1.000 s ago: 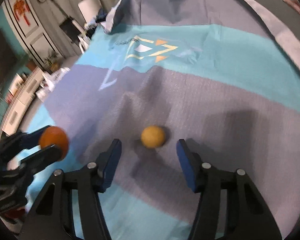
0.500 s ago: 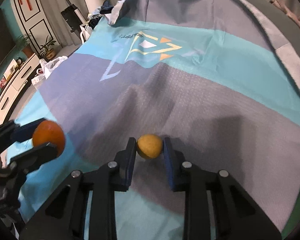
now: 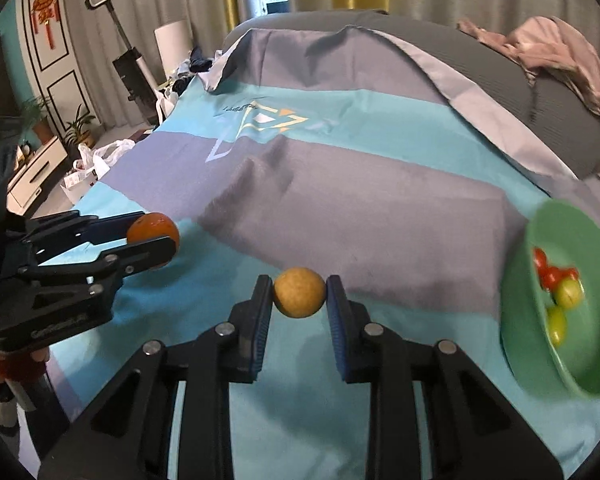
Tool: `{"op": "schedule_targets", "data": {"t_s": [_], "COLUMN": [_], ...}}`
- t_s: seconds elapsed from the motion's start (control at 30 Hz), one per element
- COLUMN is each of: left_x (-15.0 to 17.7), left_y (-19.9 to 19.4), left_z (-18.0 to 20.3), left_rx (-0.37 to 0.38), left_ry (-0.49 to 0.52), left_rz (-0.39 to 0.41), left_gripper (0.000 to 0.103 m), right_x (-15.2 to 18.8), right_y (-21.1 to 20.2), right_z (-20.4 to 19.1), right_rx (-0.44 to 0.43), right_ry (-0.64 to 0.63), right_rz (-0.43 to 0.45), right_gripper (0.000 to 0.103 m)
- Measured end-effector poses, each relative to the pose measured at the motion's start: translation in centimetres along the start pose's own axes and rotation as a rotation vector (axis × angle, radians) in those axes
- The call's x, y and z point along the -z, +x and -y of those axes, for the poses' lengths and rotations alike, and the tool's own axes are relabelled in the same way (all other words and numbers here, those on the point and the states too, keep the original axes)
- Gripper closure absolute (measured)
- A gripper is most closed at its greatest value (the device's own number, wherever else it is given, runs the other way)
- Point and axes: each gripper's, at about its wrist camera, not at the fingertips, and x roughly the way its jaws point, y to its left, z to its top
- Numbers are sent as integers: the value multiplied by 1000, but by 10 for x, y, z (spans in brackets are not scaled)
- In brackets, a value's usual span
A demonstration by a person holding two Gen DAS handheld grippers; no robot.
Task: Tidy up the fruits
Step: 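Carry the orange and brown fruit over the green bowl and open both tools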
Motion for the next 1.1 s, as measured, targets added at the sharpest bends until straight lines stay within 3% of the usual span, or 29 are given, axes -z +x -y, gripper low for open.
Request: {"op": "schedule_targets", "data": {"t_s": [0.4,1.1], "left_x": [11,-1], "left_y": [-17,-24], "left_z": [43,111], "left_rx": [19,68], "left_ry": [60,177], "left_rz": [-10,2], "left_gripper": [61,61], "right_x": [35,64], "right_y": [-56,-97], "right_z": [13,54], "right_rx": [32,101], "right_ry": [49,124], "right_rz": [66,145], "right_gripper": [76,75]}}
